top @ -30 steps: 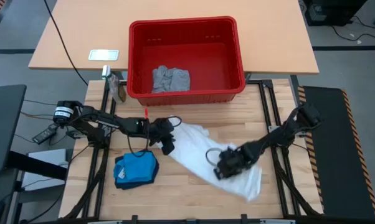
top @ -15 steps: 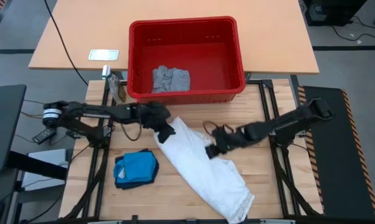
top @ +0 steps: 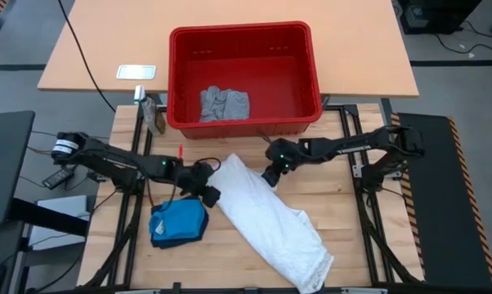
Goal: Fold laundry
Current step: Fold the white shirt
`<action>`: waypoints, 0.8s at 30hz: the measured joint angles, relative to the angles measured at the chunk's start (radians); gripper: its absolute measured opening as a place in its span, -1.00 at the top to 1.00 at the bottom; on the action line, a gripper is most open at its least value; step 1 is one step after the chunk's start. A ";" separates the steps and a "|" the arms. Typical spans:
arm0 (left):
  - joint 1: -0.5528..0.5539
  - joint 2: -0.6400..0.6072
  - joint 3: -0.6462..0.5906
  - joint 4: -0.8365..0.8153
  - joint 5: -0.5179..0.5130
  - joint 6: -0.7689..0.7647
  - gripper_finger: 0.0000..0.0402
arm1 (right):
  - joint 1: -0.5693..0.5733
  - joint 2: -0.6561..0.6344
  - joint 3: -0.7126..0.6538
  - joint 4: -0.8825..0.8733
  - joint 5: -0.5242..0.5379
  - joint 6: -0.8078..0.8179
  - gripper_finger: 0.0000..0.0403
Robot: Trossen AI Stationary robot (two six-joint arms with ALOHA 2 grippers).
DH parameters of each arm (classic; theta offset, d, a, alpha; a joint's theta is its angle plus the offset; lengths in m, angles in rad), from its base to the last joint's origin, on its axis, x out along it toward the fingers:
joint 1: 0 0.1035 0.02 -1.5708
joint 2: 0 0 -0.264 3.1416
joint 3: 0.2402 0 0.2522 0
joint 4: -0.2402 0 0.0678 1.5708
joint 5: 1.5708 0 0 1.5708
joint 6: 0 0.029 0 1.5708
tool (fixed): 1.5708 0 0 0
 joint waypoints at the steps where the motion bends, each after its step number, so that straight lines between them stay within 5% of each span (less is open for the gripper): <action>1: -0.011 0.015 0.001 0.006 -0.020 -0.037 -0.05 | -0.010 0.005 0.001 0.013 -0.009 -0.029 -0.25; 6: -0.019 0.101 0.002 0.002 -0.056 -0.149 -0.28 | -0.050 0.086 0.001 0.068 -0.123 -0.075 -0.37; 14: -0.012 0.272 0.002 0.090 -0.001 -0.249 -0.43 | -0.027 0.240 0.005 0.103 -0.164 -0.077 -0.22; 24: 0.035 0.360 0.003 0.282 0.024 -0.006 -0.26 | 0.146 0.154 -0.004 -0.139 -0.253 0.065 0.10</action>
